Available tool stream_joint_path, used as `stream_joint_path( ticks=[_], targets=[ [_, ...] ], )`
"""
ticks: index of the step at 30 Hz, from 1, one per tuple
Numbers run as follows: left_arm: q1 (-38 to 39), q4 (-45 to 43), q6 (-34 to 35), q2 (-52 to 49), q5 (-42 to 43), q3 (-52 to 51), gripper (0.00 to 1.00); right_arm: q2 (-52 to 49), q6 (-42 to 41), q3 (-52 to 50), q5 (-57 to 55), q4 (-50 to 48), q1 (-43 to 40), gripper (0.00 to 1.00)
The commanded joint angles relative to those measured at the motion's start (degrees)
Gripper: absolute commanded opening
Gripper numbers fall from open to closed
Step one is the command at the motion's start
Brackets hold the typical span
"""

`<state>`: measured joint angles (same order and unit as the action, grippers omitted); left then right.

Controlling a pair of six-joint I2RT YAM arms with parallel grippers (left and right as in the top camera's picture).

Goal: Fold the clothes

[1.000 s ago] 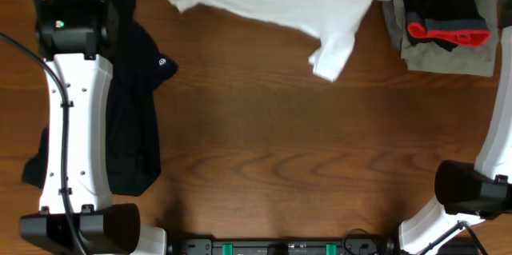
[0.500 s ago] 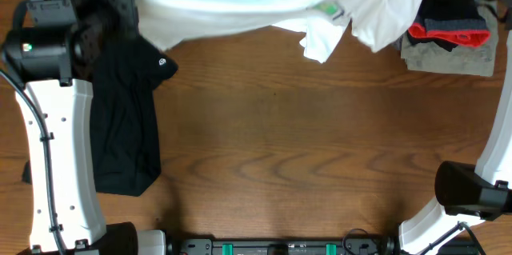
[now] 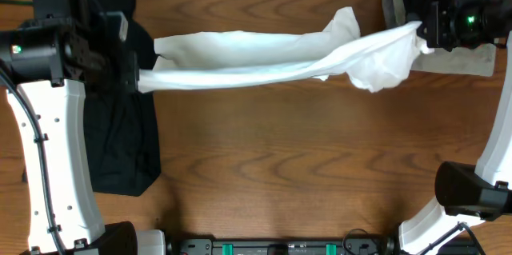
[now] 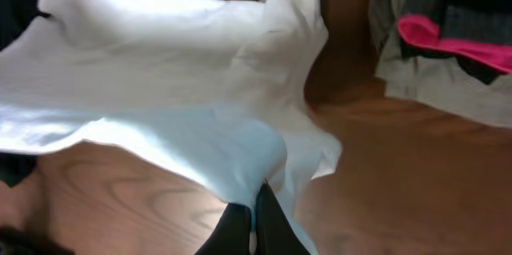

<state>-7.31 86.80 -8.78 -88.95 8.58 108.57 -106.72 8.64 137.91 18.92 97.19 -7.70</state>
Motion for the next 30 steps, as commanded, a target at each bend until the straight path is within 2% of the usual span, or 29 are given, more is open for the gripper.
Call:
stream_joint_path(
  ticks=[1,11,19,24,30],
  targets=[
    [-0.48,3.23,1.01,0.66,-0.35,-0.17,0.06,1.27,-0.55,-1.55,-2.45,0.15,-0.70,0.01],
    [-2.75,7.61,2.56,0.96,-0.33,-1.75,0.06,8.50,-1.95,-16.87,-3.10,0.11,-3.30,0.01],
    [-2.32,4.26,3.50,1.18,0.44,-2.80,0.06,13.97,-1.95,-29.90,-3.06,-2.08,-3.91,0.01],
    [-0.76,1.95,3.52,1.18,3.37,-6.78,0.06,13.94,-2.45,-36.50,-2.86,-5.29,-3.91,0.02],
    [3.50,-3.23,3.52,1.18,7.76,-17.77,0.06,13.92,-2.86,-42.32,-2.84,-10.25,-3.91,0.01]
  ],
)
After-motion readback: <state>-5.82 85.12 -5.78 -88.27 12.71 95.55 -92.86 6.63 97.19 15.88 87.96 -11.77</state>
